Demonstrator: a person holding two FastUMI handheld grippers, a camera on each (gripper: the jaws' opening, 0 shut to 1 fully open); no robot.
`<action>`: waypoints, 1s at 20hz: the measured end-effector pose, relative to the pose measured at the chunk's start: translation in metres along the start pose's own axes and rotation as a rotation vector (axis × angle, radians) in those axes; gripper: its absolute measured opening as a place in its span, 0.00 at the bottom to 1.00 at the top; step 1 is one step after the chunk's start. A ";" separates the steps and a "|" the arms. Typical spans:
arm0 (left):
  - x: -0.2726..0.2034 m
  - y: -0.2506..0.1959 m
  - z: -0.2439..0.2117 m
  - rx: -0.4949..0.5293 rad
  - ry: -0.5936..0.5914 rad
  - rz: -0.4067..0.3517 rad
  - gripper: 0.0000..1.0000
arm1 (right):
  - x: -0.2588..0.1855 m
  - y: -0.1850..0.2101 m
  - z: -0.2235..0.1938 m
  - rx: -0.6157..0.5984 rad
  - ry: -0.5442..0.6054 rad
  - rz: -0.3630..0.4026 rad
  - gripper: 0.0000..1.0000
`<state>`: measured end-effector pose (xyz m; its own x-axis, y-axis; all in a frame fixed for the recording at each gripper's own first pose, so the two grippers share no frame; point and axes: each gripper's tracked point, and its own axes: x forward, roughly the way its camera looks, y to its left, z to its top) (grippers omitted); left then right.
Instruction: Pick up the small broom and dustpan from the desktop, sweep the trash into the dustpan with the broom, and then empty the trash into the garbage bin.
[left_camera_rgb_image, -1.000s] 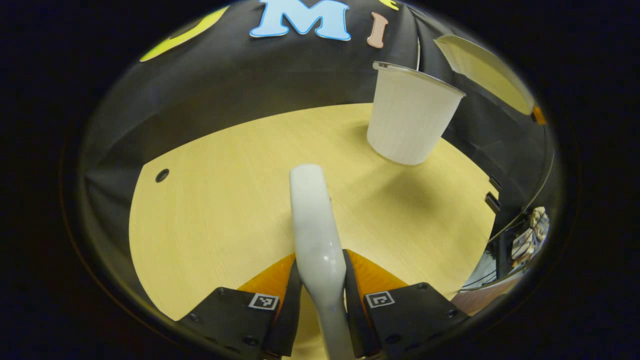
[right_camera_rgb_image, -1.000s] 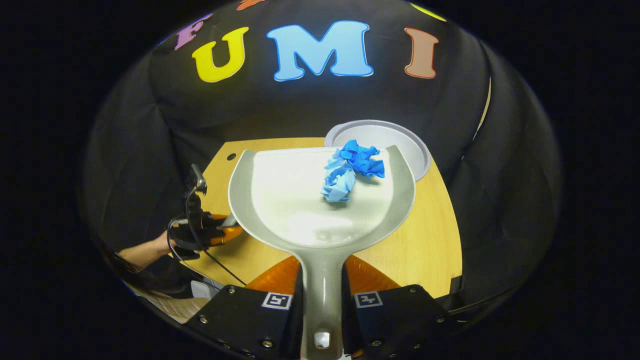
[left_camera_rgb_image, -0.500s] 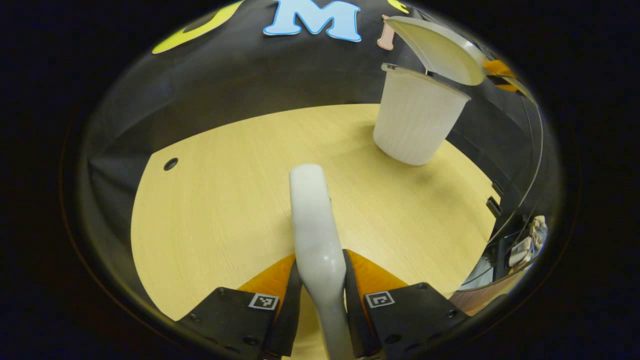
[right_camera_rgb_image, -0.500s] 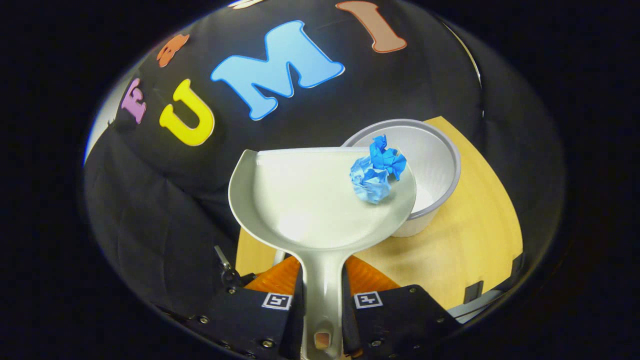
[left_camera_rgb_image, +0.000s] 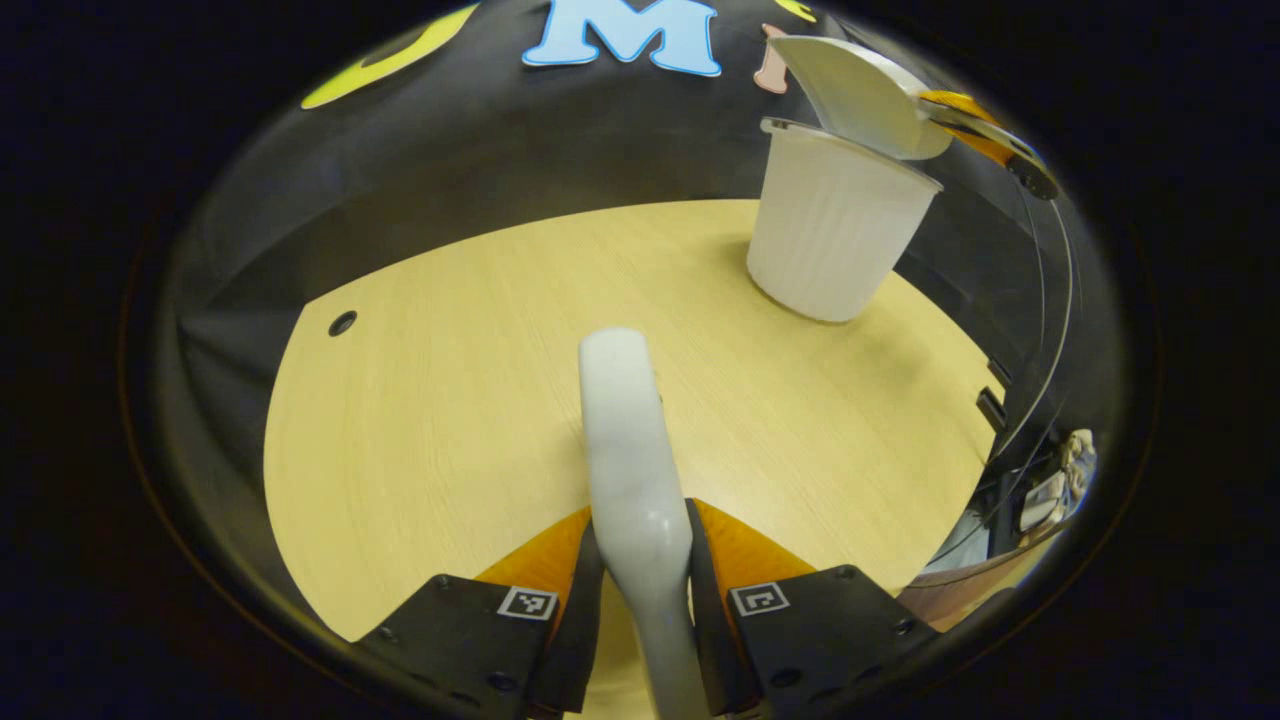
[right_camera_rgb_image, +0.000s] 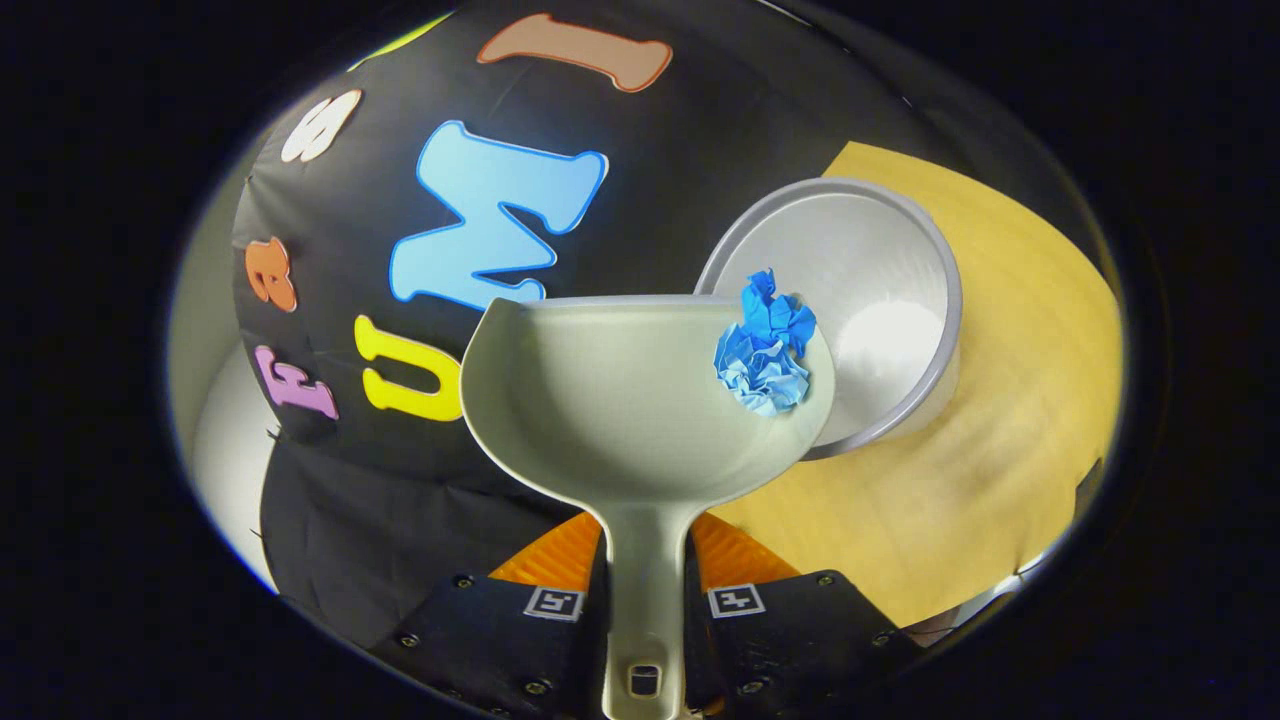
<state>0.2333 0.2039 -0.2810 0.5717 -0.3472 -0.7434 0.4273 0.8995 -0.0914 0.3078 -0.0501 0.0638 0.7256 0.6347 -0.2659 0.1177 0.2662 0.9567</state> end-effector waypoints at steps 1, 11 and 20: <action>0.001 -0.001 0.000 -0.004 0.002 0.000 0.49 | 0.000 0.001 0.001 0.044 -0.014 0.029 0.30; -0.004 -0.013 -0.003 -0.021 0.004 -0.003 0.49 | -0.015 0.016 0.009 0.313 -0.106 0.296 0.30; -0.017 -0.012 -0.015 -0.070 -0.008 0.027 0.46 | -0.016 0.018 -0.032 0.169 -0.060 0.272 0.30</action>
<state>0.2077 0.2029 -0.2772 0.5882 -0.3244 -0.7408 0.3616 0.9248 -0.1179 0.2764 -0.0324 0.0812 0.7837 0.6211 0.0051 0.0212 -0.0350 0.9992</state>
